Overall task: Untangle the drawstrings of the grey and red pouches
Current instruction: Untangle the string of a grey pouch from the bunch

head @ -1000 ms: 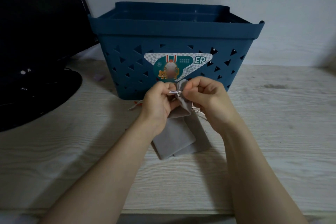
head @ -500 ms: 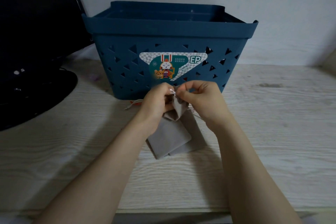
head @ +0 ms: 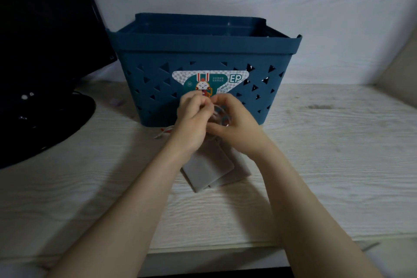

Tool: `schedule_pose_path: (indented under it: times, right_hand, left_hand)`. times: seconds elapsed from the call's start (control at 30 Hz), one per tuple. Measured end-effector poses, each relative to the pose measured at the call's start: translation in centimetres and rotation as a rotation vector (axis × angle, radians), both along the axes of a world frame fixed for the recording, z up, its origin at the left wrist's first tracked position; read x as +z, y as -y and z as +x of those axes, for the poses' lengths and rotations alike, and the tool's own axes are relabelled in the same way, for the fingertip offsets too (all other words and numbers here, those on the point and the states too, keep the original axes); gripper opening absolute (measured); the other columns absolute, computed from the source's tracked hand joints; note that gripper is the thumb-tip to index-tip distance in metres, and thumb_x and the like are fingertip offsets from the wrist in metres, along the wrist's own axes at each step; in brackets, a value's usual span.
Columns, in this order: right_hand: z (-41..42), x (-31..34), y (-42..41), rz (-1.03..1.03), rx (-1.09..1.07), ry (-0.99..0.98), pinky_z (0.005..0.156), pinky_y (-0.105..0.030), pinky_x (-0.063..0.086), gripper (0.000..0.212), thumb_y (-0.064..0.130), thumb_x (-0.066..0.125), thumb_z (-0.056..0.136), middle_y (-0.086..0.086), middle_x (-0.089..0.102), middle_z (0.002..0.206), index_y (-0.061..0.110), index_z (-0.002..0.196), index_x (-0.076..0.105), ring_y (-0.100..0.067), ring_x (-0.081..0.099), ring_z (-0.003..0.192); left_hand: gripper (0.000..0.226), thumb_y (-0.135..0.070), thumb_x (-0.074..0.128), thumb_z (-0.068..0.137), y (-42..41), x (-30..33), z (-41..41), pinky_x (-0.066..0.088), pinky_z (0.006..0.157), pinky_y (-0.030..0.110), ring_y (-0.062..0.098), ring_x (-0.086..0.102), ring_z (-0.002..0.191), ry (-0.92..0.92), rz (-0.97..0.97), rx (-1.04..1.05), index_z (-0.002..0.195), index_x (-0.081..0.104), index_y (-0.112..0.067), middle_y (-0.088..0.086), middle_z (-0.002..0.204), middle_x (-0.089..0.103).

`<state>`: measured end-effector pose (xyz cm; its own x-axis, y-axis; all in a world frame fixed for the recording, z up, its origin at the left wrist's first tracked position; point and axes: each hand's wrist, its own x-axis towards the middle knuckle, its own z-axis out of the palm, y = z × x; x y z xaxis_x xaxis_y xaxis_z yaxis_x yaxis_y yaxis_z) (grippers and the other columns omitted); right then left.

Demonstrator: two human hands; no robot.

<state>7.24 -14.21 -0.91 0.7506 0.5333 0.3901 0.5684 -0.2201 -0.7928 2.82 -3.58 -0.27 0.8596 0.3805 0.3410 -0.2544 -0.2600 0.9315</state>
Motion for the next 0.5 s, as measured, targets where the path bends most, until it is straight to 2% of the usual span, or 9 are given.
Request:
schedule_pose_path:
  times: [0.07,0.13,0.23,0.33,0.43,0.5]
  right_hand:
    - [-0.7,0.8,0.2,-0.012,-0.044,0.128,0.079,-0.017,0.045,0.032,0.008,0.066,0.08,0.003,0.059,0.1,0.012,0.109,0.055,-0.01,0.057,0.091]
    - [-1.1,1.8,0.5,-0.004,-0.062,0.178,0.071,-0.008,0.041,0.023,0.005,0.06,0.084,0.014,0.057,0.089,0.012,0.106,0.058,0.001,0.055,0.081]
    - [-1.5,3.5,0.8,0.007,-0.05,0.202,0.074,-0.004,0.041,0.026,0.007,0.058,0.087,0.02,0.055,0.094,0.013,0.113,0.055,0.006,0.054,0.085]
    - [-1.7,4.8,1.2,0.09,-0.037,0.157,0.076,-0.009,0.044,0.026,0.009,0.057,0.089,0.021,0.053,0.097,0.02,0.11,0.048,0.012,0.053,0.084]
    - [-1.5,6.2,1.5,0.236,-0.043,0.017,0.074,-0.025,0.049,0.02,0.011,0.058,0.09,0.009,0.058,0.092,0.027,0.097,0.048,-0.006,0.056,0.083]
    - [-1.2,7.5,1.8,0.318,-0.029,-0.044,0.073,-0.026,0.048,0.016,0.012,0.055,0.092,0.004,0.058,0.093,0.027,0.095,0.049,-0.009,0.055,0.083]
  left_hand:
    - [0.024,-0.016,0.053,0.089,0.2,0.1,-0.5,0.026,0.101,0.018,0.006,0.037,0.121,0.013,0.178,0.016,0.068,0.048,-0.027,0.002,0.128,0.039]
    - [0.018,-0.026,0.051,0.085,0.2,0.5,-0.9,0.022,0.103,0.022,0.016,0.032,0.126,0.053,0.286,0.033,0.069,0.046,-0.033,0.0,0.132,0.04]
    - [0.008,-0.032,0.047,0.081,0.0,2.1,-1.7,0.024,0.1,0.019,0.011,0.037,0.122,0.116,0.387,0.02,0.074,0.046,-0.034,-0.007,0.124,0.039]
    - [0.011,-0.021,0.054,0.09,-0.6,3.4,-2.4,0.027,0.096,0.01,0.006,0.04,0.115,0.19,0.427,-0.033,0.088,0.045,-0.028,-0.006,0.121,0.039]
    - [0.027,-0.017,0.056,0.091,-1.4,4.8,-2.9,0.04,0.082,0.012,0.004,0.05,0.099,0.206,0.345,-0.109,0.094,0.039,-0.037,-0.01,0.109,0.047]
    - [0.025,-0.016,0.057,0.089,-2.0,5.8,-2.9,0.041,0.075,0.013,0.0,0.052,0.088,0.209,0.38,-0.139,0.091,0.044,-0.038,-0.019,0.095,0.051]
